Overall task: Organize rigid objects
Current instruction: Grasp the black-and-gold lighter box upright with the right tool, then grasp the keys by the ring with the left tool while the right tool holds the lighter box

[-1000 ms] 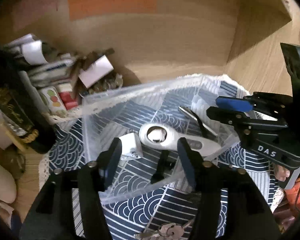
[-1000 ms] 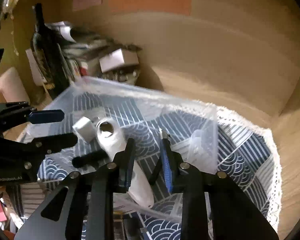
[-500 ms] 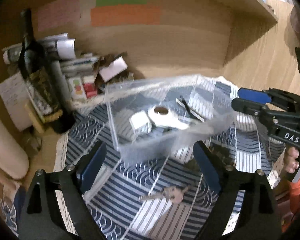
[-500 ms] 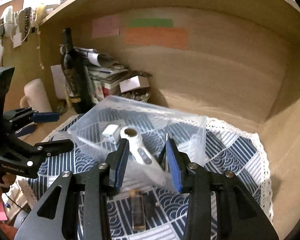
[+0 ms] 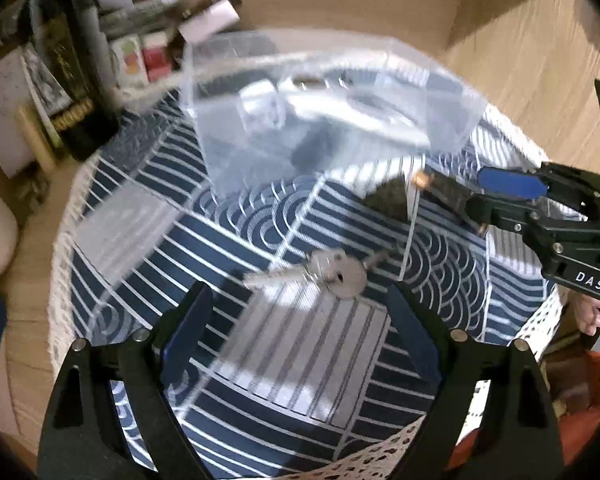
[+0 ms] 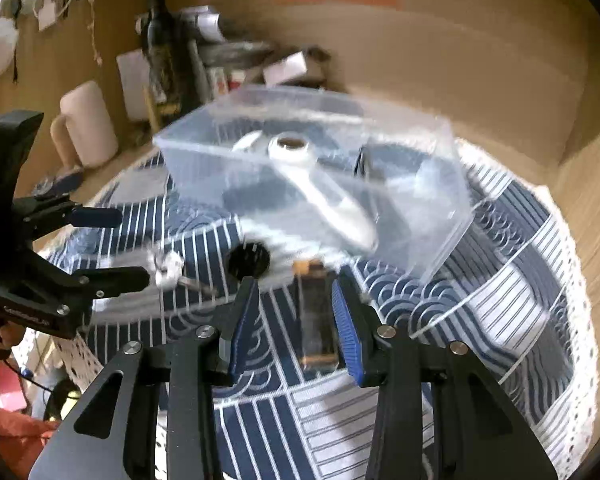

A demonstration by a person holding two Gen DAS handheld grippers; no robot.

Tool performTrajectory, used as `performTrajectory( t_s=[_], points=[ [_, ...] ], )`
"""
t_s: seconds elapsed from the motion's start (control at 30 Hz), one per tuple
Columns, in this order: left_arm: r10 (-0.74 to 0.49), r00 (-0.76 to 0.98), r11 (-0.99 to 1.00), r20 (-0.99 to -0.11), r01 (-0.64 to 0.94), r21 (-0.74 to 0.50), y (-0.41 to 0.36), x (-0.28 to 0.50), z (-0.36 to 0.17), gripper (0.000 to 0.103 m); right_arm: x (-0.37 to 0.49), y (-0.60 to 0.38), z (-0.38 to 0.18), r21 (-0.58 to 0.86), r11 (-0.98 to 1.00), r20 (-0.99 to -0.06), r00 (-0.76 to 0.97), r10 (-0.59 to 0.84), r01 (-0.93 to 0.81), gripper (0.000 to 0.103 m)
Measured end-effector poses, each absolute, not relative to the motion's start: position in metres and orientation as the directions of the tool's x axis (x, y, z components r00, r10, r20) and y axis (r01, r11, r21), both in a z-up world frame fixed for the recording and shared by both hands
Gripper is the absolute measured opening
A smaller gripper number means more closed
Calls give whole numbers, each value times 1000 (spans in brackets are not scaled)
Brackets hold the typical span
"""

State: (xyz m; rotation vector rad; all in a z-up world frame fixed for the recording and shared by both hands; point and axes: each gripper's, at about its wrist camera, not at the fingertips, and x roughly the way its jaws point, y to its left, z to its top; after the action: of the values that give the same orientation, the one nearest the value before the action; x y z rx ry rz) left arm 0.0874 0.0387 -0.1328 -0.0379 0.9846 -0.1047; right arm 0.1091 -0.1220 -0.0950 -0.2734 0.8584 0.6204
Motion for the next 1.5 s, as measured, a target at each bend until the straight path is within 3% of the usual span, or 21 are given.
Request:
performTrajectory(
  t_s=[0.17,0.33,0.47,0.6,0.67,0.8,0.9,0.93,0.97,1.07,1.1,1.17,1.2,1.23,1.27,1.5],
  points=[
    [-53,559,997,-828,72,-15,28,88,-143,89,110,-123,-108,17,790,-797,469,381,-613,35],
    [-65,564,997,-823,75,-27,24,96,-145,88,120,-127,-117,35,793,-816,440,374,-609,35],
    [-81,572,996,-816,68,-51,28,105,-142,68,120,-122,-119,37,781,-821,426,379,-623,35],
    [-105,585,994,-804,70,-78,33,105,-140,66,121,-115,-126,33,774,-827,417,376,-633,35],
    [-98,594,995,-798,71,-69,32,103,-140,64,122,-115,-125,38,775,-824,419,382,-631,22],
    [-115,608,993,-785,69,-92,36,99,-135,56,125,-121,-125,72,781,-817,413,403,-620,22],
    [-120,623,993,-773,65,-102,39,95,-128,46,122,-123,-122,75,786,-809,423,407,-614,22],
    [-123,630,992,-767,67,-104,40,93,-125,30,120,-124,-120,77,786,-805,427,412,-613,22],
    [-117,626,993,-771,70,-94,40,92,-123,0,119,-125,-119,78,787,-803,430,414,-612,22],
    [-150,587,989,-795,83,-125,42,96,-128,2,116,-126,-115,76,787,-794,440,419,-613,22],
    [-143,574,990,-806,73,-123,42,98,-131,9,115,-127,-113,79,785,-790,441,425,-615,22],
    [-158,563,987,-811,60,-151,43,97,-136,35,115,-127,-111,82,786,-787,443,429,-613,22],
    [-164,569,985,-806,59,-159,42,95,-136,42,113,-127,-110,81,787,-787,445,428,-612,22],
    [-154,578,987,-802,54,-150,39,93,-134,58,113,-128,-110,81,787,-786,446,428,-612,22],
    [-150,589,988,-794,59,-143,37,92,-132,65,113,-128,-110,80,788,-785,448,428,-611,22],
    [-157,545,984,-823,154,-86,7,110,-135,66,111,-134,-110,87,795,-783,452,427,-600,22]
  ],
)
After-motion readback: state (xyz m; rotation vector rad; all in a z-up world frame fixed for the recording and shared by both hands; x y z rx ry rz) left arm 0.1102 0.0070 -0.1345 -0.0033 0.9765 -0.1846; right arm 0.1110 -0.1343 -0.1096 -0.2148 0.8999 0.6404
